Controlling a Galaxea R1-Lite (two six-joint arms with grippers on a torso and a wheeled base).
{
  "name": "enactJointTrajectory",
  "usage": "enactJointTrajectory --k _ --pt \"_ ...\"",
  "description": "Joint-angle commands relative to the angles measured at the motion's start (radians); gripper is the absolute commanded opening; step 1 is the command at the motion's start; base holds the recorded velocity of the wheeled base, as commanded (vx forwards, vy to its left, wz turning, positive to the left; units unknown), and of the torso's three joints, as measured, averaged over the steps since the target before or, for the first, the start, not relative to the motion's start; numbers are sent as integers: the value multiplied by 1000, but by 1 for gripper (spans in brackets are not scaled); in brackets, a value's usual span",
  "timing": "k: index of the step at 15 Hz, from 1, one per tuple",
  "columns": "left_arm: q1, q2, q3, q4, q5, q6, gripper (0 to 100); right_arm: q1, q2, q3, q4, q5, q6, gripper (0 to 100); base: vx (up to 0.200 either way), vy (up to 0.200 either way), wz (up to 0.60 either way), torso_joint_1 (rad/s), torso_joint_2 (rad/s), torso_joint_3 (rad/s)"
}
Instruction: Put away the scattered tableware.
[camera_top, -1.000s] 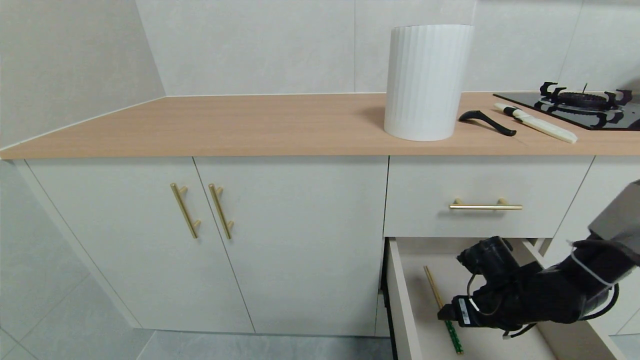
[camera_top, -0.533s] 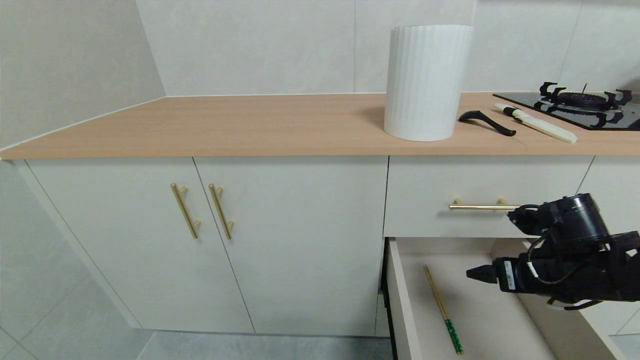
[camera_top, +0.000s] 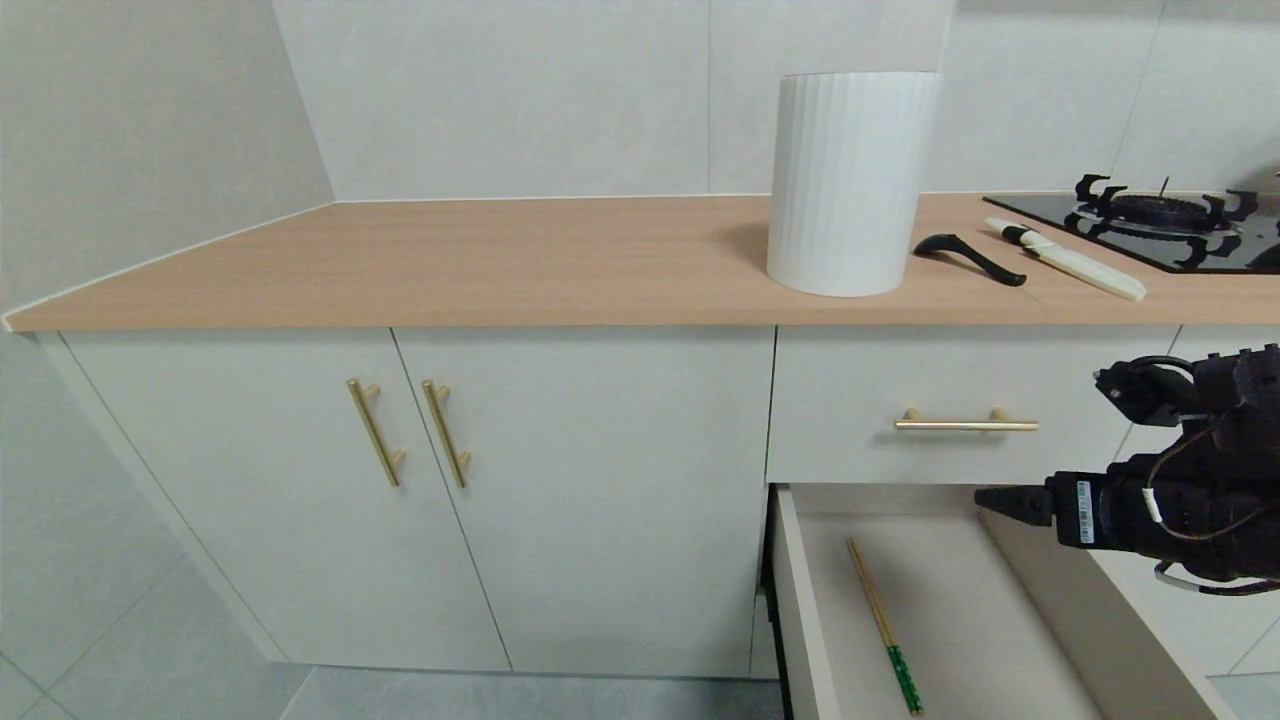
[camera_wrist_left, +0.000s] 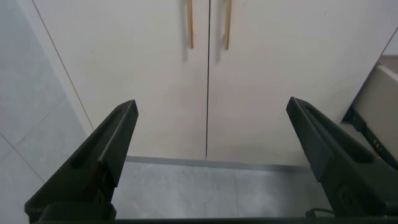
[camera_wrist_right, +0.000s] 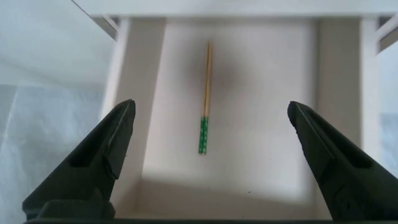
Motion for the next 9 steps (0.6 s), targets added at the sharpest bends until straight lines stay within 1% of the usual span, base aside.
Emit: enactJointTrajectory --k 1,2,9 --pt "0 0 2 2 1 0 100 0 -18 0 1 0 0 100 0 0 0 22 -178 -266" --pt "0 0 2 2 1 0 100 0 -15 2 1 -1 0 100 0 0 0 46 -203 -281" --pt "0 0 2 2 1 0 100 1 -6 8 1 0 0 100 0 0 0 178 -503 -294"
